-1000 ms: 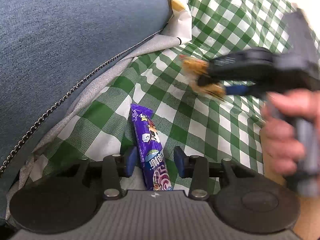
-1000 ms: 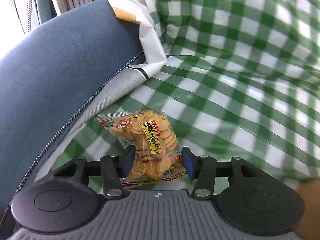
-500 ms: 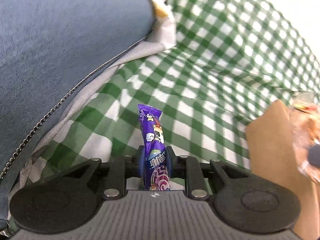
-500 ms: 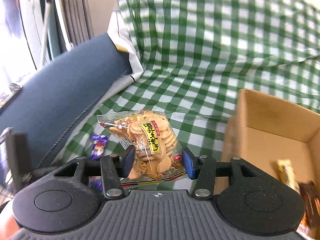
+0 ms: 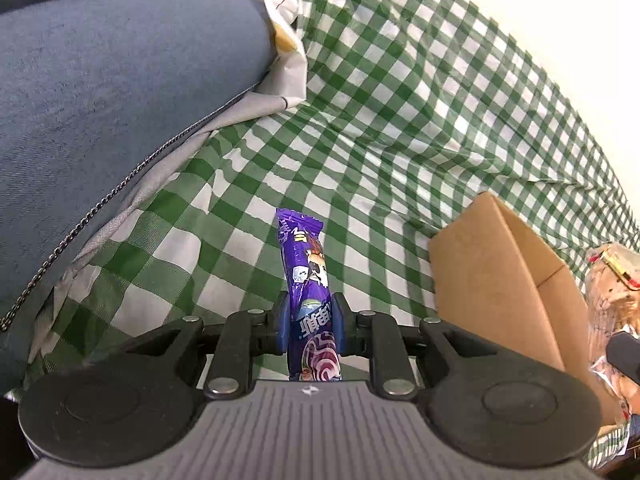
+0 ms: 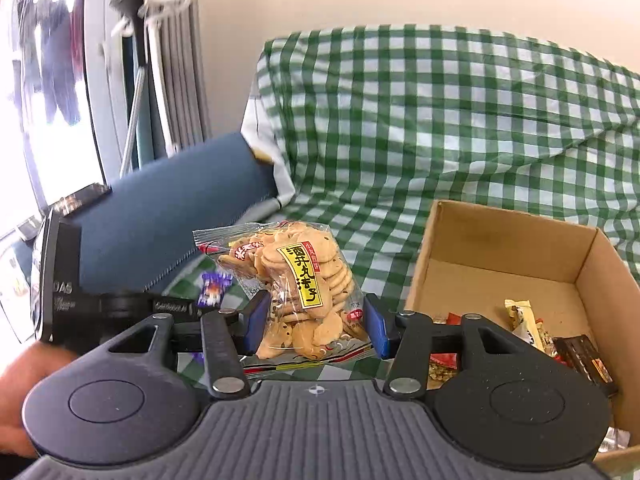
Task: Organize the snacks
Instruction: 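Carry the purple bar with the left tool while the right tool carries the cracker bag to the box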
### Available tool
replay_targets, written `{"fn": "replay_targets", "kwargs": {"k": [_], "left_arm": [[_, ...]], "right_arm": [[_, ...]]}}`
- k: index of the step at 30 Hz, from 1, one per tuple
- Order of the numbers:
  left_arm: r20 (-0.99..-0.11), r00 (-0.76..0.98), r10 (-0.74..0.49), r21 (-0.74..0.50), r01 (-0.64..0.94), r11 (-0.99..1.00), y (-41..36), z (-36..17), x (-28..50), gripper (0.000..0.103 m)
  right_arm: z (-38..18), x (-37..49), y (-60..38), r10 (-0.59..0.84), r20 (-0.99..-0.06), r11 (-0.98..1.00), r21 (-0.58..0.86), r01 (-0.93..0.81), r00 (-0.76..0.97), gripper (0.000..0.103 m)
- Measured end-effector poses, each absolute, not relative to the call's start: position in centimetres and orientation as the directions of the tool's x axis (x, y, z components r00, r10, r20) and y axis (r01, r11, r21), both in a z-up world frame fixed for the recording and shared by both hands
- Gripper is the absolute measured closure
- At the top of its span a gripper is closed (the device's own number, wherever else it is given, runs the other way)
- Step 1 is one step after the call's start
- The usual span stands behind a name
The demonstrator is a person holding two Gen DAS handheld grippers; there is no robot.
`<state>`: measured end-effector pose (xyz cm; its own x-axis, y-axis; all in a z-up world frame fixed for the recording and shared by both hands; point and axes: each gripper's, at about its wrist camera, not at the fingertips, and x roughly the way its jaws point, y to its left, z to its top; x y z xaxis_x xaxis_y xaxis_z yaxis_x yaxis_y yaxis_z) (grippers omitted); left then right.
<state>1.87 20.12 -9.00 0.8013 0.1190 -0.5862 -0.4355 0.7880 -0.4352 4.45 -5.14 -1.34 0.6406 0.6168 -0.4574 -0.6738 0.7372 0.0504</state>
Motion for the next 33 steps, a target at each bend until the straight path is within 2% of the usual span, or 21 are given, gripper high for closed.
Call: {"fn": "replay_targets", "kwargs": {"k": [4,8,16,20,25,29,33], "left_arm": [[-0.597,0.797,0.095,-0.449,-0.430,0.784,19.6,-8.1,1.4,0.080],[-0.595,0.798,0.098,-0.446,-0.429,0.785,19.1,-5.7,1.8,0.080],[-0.461,0.885,0.063,-0.433,-0.286,0.855,15.1,3.3,5.0,0.080],[-0.391,0.920,0.006,-0.419,-0.184,0.889,12.1,7.6,7.0,0.080],[-0.336,0.940,-0.063,-0.388,-0.076,0.919,7.8,11.1,9.9,0.080],[-0.332,0.938,-0.095,-0.350,-0.029,0.936,4.8,11.6,12.4,0.080],[-0.371,0.921,-0.115,-0.296,0.000,0.955,2.1,10.4,14.1,0.080]], "right_arm": [[-1.0,4.6,-7.4,0.607,-0.434,0.757,0.060,-0.651,0.666,0.051],[0.2,4.4,-9.5,0.598,-0.357,0.778,0.041,-0.627,0.718,0.051],[1.4,6.0,-12.7,0.537,-0.290,0.839,0.083,-0.538,0.792,0.051],[1.8,6.8,-13.9,0.442,-0.255,0.896,0.076,-0.438,0.860,0.051],[2.1,8.2,-16.1,0.259,-0.222,0.965,0.098,-0.243,0.940,0.051],[2.0,9.6,-18.4,0.152,-0.220,0.981,0.152,-0.120,0.964,0.051],[1.4,10.4,-20.2,0.105,-0.241,0.978,0.201,-0.056,0.965,0.051]]}}
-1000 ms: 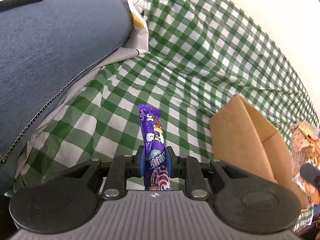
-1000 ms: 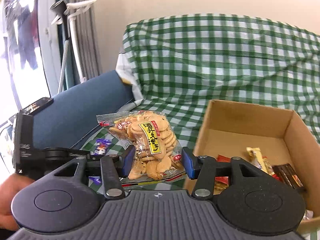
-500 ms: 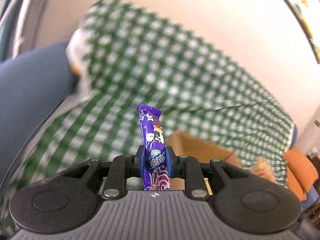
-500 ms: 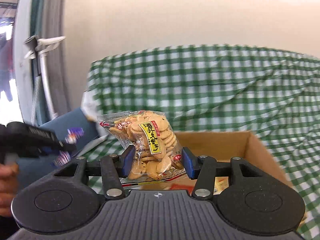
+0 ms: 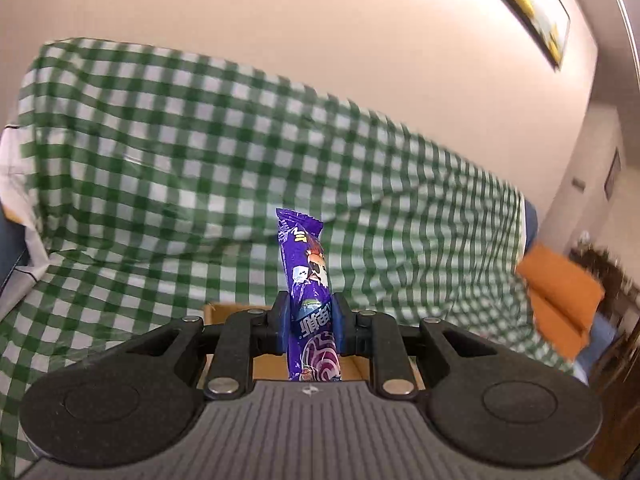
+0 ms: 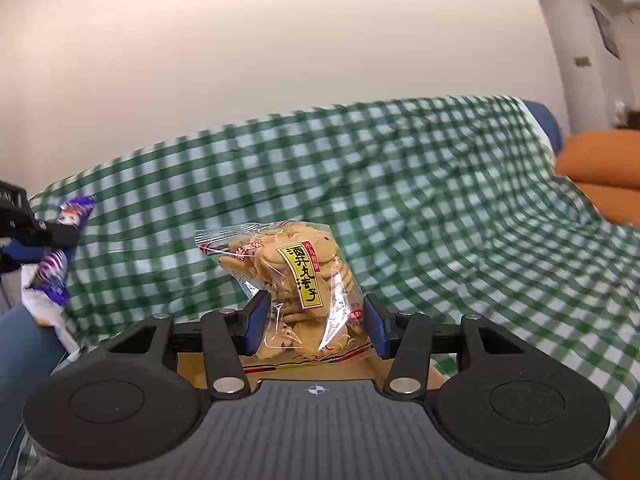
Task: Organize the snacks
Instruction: 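Carry the purple bar with the left tool while the right tool carries the cracker bag to the box, then open the left tool over the box while the right tool releases the cracker bag into it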
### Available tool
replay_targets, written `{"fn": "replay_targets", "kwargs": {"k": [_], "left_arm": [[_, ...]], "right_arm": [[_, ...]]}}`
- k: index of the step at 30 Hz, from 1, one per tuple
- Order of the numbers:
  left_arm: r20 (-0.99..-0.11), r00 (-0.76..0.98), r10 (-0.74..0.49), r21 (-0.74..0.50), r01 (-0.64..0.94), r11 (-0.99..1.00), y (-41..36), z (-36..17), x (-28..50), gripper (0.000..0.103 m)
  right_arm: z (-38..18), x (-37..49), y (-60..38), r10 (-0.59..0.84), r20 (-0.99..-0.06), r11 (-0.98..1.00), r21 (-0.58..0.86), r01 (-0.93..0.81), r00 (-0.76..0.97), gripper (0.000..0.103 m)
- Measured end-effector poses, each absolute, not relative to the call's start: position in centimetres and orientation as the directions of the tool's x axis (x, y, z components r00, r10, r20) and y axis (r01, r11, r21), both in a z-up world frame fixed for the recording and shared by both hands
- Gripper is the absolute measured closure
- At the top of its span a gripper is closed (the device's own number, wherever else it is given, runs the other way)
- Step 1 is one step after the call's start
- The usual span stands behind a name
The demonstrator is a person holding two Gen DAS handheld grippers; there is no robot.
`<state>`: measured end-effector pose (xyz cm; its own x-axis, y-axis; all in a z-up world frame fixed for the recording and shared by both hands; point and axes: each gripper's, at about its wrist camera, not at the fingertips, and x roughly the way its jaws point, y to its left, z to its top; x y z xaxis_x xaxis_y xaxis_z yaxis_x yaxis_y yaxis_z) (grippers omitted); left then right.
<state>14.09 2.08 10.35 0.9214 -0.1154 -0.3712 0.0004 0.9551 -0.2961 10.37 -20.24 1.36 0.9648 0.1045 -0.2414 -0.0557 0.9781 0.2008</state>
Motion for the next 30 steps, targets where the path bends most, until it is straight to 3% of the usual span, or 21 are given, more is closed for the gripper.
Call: {"fn": "replay_targets", "kwargs": {"k": [30], "left_arm": [[-0.395,0.906,-0.154,-0.274,0.044,0.961,-1.0,8.2,16.2,0.080]], "right_arm": [[1.6,11.7,-20.9,0.087,-0.267,0.975,0.223,-0.026,0.960,0.051]]}}
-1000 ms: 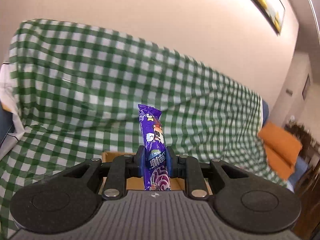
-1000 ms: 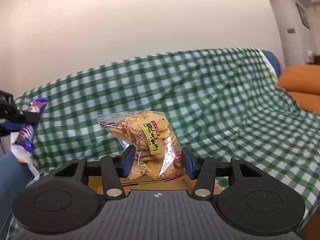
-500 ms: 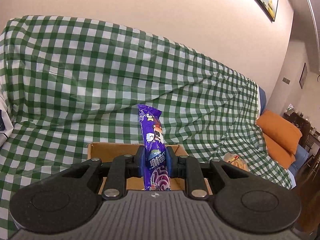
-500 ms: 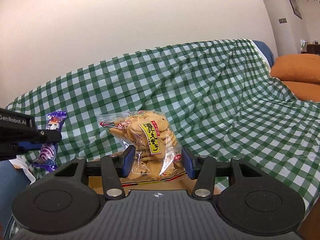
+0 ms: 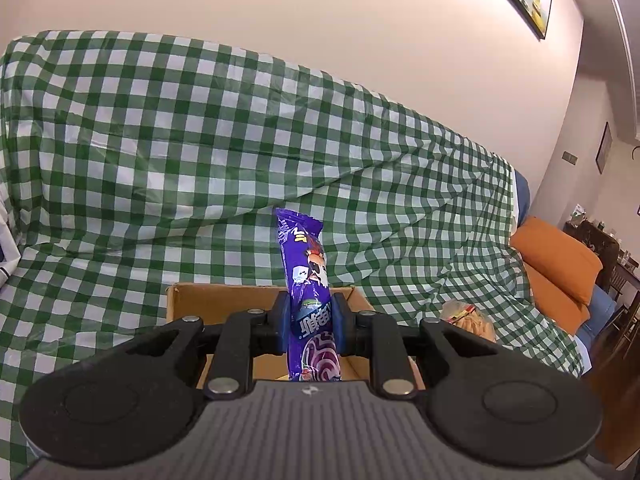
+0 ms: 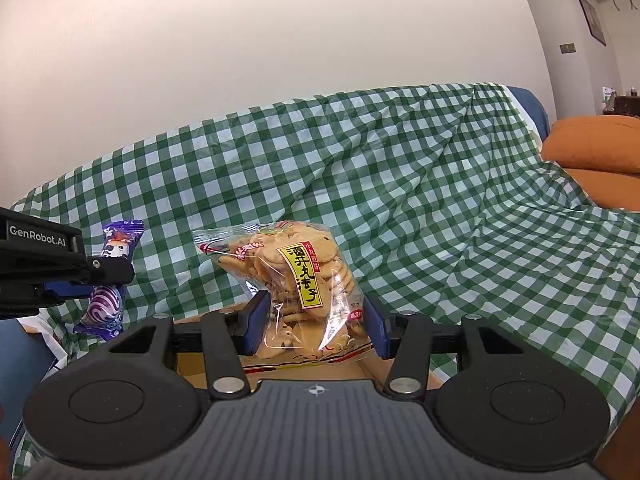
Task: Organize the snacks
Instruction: 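Open the left tool over the box while the right tool releases the cracker bag into it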
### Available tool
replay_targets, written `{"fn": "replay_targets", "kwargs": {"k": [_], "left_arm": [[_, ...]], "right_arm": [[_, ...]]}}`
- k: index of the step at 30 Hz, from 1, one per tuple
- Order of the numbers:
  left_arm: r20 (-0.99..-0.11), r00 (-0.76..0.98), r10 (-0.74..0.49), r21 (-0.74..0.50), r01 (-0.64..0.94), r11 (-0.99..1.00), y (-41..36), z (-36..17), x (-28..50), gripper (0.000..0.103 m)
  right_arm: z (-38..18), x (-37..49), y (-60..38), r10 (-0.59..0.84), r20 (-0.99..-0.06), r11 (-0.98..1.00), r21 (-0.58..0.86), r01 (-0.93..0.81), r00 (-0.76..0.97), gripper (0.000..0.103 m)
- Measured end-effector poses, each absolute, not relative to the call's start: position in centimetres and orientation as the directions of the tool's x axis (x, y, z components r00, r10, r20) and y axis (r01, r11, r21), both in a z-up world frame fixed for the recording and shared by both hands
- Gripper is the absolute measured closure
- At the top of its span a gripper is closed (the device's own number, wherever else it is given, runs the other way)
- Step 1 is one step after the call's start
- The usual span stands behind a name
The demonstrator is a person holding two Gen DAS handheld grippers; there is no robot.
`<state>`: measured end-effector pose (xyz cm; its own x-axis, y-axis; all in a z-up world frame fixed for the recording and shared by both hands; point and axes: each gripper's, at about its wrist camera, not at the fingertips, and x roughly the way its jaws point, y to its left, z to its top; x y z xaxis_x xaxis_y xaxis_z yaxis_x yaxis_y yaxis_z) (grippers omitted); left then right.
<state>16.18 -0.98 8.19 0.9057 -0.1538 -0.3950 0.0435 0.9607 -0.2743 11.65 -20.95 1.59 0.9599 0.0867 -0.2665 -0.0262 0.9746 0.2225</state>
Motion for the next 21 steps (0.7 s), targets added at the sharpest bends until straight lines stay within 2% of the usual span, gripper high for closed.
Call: {"fn": "replay_targets", "kwargs": {"k": [6,7,8,9,10,11,15,18,21], "left_arm": [[-0.400,0.902,-0.165,-0.274,0.054,0.960,-1.4,8.3,17.0,0.078],[-0.400,0.902,-0.164,-0.264,0.058,0.963,-1.5,8.4,17.1,0.073],[-0.398,0.902,-0.165,-0.255,0.064,0.965,-1.5,8.5,17.1,0.053],[-0.393,0.905,-0.161,-0.252,0.063,0.966,-1.5,8.6,16.9,0.030],[-0.382,0.912,-0.152,-0.252,0.056,0.966,-1.5,8.7,16.6,0.022],[-0.371,0.918,-0.143,-0.251,0.049,0.967,-1.4,8.8,16.2,0.018],[-0.369,0.919,-0.138,-0.225,0.055,0.973,-1.5,8.8,14.1,0.017],[-0.343,0.936,-0.076,-0.148,0.026,0.989,-1.9,8.3,11.2,0.007],[-0.343,0.937,-0.071,-0.116,0.032,0.993,-2.0,7.6,8.7,0.003]], "right_arm": [[1.4,11.8,-21.4,0.070,-0.277,0.977,0.214,-0.010,0.958,0.047],[1.3,11.9,-21.6,0.069,-0.285,0.977,0.215,-0.007,0.956,0.040],[1.2,12.0,-21.7,0.078,-0.298,0.975,0.220,-0.011,0.951,0.025],[1.0,12.0,-21.8,0.078,-0.308,0.975,0.222,-0.009,0.948,0.017],[0.9,12.0,-21.9,0.071,-0.313,0.976,0.218,-0.001,0.947,0.008],[0.9,12.0,-22.0,0.061,-0.315,0.977,0.212,0.007,0.947,0.004],[0.7,11.6,-22.5,0.080,-0.341,0.982,0.189,-0.015,0.937,0.001],[0.4,11.1,-23.0,0.098,-0.372,0.983,0.180,-0.032,0.923,0.001],[0.7,9.9,-23.9,0.111,-0.355,0.980,0.194,-0.043,0.928,0.001]]}}
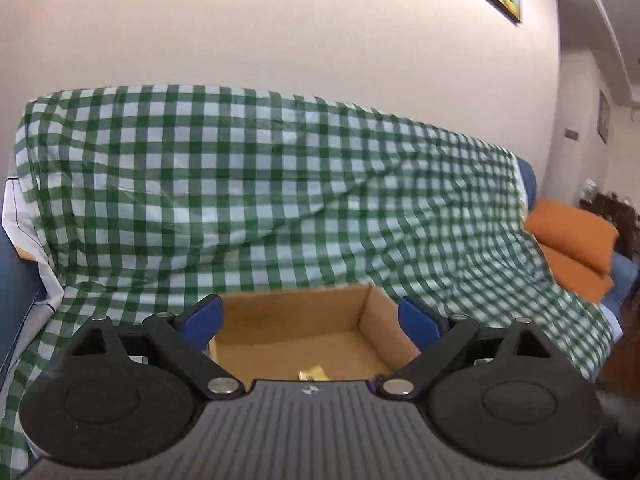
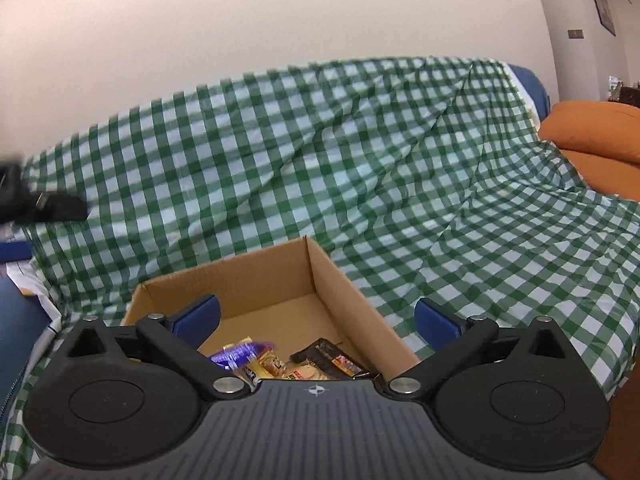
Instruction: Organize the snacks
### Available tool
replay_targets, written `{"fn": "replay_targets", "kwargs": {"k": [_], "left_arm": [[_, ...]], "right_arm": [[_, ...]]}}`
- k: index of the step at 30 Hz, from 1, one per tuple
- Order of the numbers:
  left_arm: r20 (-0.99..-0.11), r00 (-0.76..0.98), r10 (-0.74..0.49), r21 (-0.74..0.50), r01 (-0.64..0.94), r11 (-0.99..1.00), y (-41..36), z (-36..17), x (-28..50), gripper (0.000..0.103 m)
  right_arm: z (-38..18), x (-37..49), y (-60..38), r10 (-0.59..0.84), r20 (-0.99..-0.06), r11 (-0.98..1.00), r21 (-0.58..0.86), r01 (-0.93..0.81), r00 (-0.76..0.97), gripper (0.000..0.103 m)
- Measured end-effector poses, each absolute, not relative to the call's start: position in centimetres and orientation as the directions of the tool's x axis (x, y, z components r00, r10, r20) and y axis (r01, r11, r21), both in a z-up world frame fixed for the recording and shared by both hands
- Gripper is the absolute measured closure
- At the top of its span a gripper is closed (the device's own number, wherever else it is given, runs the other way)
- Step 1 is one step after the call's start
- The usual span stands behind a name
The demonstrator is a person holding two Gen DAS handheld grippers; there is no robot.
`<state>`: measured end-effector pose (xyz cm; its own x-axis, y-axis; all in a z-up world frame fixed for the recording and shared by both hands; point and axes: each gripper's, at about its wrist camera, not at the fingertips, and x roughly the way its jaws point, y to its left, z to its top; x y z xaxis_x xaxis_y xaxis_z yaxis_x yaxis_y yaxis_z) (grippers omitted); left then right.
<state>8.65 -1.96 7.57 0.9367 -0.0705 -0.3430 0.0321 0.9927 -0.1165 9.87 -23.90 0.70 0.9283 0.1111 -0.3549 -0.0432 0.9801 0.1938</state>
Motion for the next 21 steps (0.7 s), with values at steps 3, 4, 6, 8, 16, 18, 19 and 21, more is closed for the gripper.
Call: {"fn": "replay_targets", "kwargs": {"k": [3,4,6,8,16,18,19,21], "left_arm": [[-0.381,0.923,-0.050,-0.137,-0.003,0.990,-1.5,6.3,6.5,0.000],[-0.403,0.914,-0.052,-0.146,-0.008,0.989,-1.3,5.9,5.9,0.000],[-0.447,0.892,-0.058,-0.153,-0.012,0.988,-1.4,4.6,4.7,0.000],[-0.477,0.878,-0.043,-0.146,-0.030,0.989,-1.6,3.2,3.7,0.000],[-0.610,0.793,0.007,-0.142,-0.118,0.983,-2.3,-2.7,1.1,0.000],[-0.610,0.792,0.022,-0.114,-0.116,0.987,-2.4,-3.5,0.6,0.000],[-0.611,0.791,0.031,-0.097,-0.113,0.989,-2.6,-3.7,0.5,0.000],[-0.612,0.790,0.048,-0.084,-0.125,0.989,-2.3,-4.0,0.4,0.000]], "right_arm": [[1.1,8.8,-24.8,0.113,-0.360,0.978,0.203,-0.041,0.926,0.001],[1.2,8.5,-25.1,0.109,-0.377,0.979,0.199,-0.035,0.920,0.000],[1.6,7.8,-25.6,0.093,-0.407,0.983,0.183,-0.019,0.909,0.000],[1.8,6.8,-26.1,0.076,-0.426,0.989,0.147,-0.014,0.902,0.000],[0.0,3.3,-27.8,0.123,-0.500,0.979,0.205,-0.021,0.857,0.000],[-0.4,3.0,-26.7,0.116,-0.496,0.988,0.145,-0.050,0.860,0.000],[-0.6,3.0,-26.1,0.105,-0.509,0.993,0.106,-0.060,0.854,0.000],[-0.8,3.1,-24.9,0.099,-0.517,0.995,0.033,-0.096,0.850,0.000]]}}
